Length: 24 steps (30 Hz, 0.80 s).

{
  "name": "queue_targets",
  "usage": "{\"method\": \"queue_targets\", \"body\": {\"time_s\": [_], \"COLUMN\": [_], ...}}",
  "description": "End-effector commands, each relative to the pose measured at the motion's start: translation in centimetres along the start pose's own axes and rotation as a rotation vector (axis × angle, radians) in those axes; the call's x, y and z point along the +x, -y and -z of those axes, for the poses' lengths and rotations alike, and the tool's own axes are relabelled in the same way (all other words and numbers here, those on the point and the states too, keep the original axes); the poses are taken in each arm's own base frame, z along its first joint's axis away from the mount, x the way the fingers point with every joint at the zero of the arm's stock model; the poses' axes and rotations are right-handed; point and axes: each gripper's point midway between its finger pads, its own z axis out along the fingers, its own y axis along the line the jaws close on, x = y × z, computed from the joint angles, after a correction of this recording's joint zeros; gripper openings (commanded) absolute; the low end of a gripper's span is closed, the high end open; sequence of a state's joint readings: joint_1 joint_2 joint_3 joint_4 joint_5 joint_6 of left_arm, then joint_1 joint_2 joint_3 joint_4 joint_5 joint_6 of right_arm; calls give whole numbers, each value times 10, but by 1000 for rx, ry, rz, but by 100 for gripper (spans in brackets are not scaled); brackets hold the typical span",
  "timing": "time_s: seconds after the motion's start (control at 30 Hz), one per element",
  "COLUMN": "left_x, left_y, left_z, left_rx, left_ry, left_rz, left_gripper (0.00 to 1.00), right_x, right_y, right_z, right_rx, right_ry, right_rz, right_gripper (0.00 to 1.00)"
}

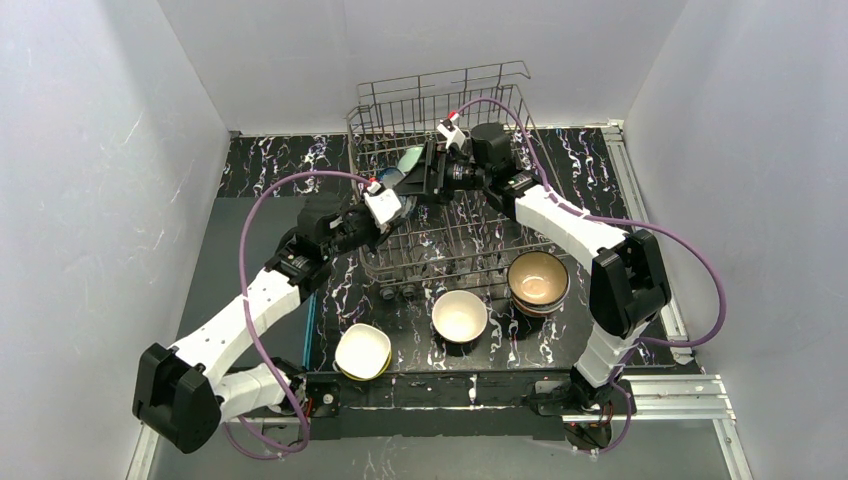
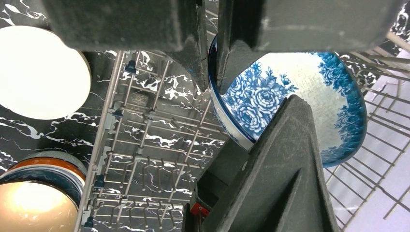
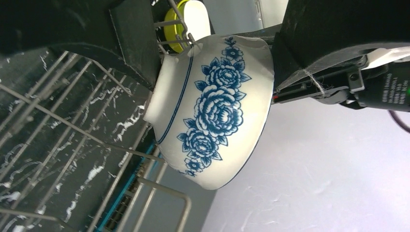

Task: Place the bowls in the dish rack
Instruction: Turn the bowl upside down on the dish rack.

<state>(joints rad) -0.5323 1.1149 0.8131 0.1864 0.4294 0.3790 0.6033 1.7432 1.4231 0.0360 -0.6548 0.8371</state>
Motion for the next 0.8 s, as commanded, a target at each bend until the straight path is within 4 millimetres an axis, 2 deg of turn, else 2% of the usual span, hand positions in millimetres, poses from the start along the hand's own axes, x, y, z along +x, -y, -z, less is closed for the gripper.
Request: {"method": "queue_targets", "body": {"time_s": [0.0, 0.2, 0.27, 0.33, 0.57, 0.73, 0.77], "left_x": [-22, -24, -25, -25, -26, -27, -27], "left_y": [0, 2, 3, 3, 5, 5, 5], "left_z": [5, 6, 6, 6, 5, 6, 6], "left_rx": [6, 14, 22, 23, 34, 31, 32], "left_ry": [52, 61, 63, 63, 67, 69, 69], "left_rz": [-25, -20, -17, -14, -8, -4, -3], "left_gripper": [0, 0, 0, 0, 0, 0, 0], "right_x": [-12, -10, -10, -9, -12, -15, -15], "right_y": [-74, -80, -80, -82, -72, -69, -68], "right_z": [15, 19, 20, 20, 20, 19, 19], "right_rx": [-283, -302, -300, -304, -241, -208, -200], "right_ry": [22, 21, 17, 13, 29, 46, 49], "right_rz": [126, 158, 158, 160, 168, 180, 184], "right_gripper": [85, 92, 91, 85, 41, 2, 1]}}
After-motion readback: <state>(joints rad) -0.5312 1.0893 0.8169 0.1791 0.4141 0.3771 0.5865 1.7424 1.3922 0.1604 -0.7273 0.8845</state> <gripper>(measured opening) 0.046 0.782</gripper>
